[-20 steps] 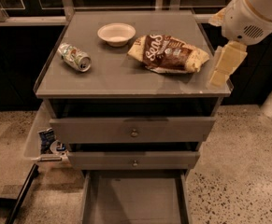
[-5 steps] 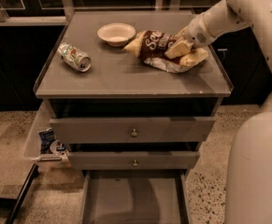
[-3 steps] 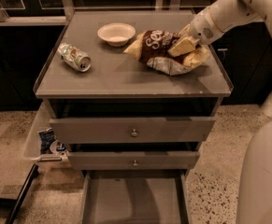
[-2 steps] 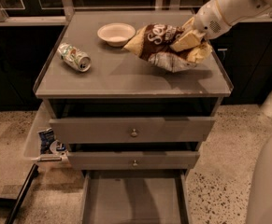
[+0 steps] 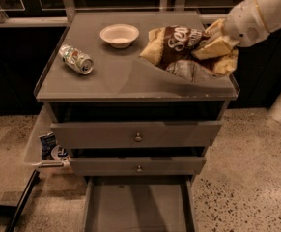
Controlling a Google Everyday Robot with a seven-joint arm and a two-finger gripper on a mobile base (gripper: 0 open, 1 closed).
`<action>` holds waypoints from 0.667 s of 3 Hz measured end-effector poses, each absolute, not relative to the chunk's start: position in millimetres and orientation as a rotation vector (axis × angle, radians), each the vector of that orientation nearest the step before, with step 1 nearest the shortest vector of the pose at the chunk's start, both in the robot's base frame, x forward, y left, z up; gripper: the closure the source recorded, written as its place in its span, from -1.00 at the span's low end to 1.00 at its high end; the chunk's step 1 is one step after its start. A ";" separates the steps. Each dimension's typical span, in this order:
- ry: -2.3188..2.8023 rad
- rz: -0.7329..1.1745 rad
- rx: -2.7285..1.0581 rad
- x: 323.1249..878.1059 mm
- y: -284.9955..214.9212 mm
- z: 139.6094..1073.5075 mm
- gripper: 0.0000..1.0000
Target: Place brown chip bag into bottom drawer
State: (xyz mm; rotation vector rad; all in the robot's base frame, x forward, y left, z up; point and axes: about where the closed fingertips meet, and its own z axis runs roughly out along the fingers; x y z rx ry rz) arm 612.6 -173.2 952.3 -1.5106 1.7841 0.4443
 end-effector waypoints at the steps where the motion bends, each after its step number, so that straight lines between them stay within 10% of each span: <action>1: 1.747 0.455 -1.542 559.4 -185.1 944.2 1.00; 2: 1.747 0.450 -1.575 499.9 -198.3 924.9 1.00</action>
Offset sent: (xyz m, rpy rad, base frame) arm -0.1899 -0.0465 -0.0575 -0.0486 0.0150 0.0676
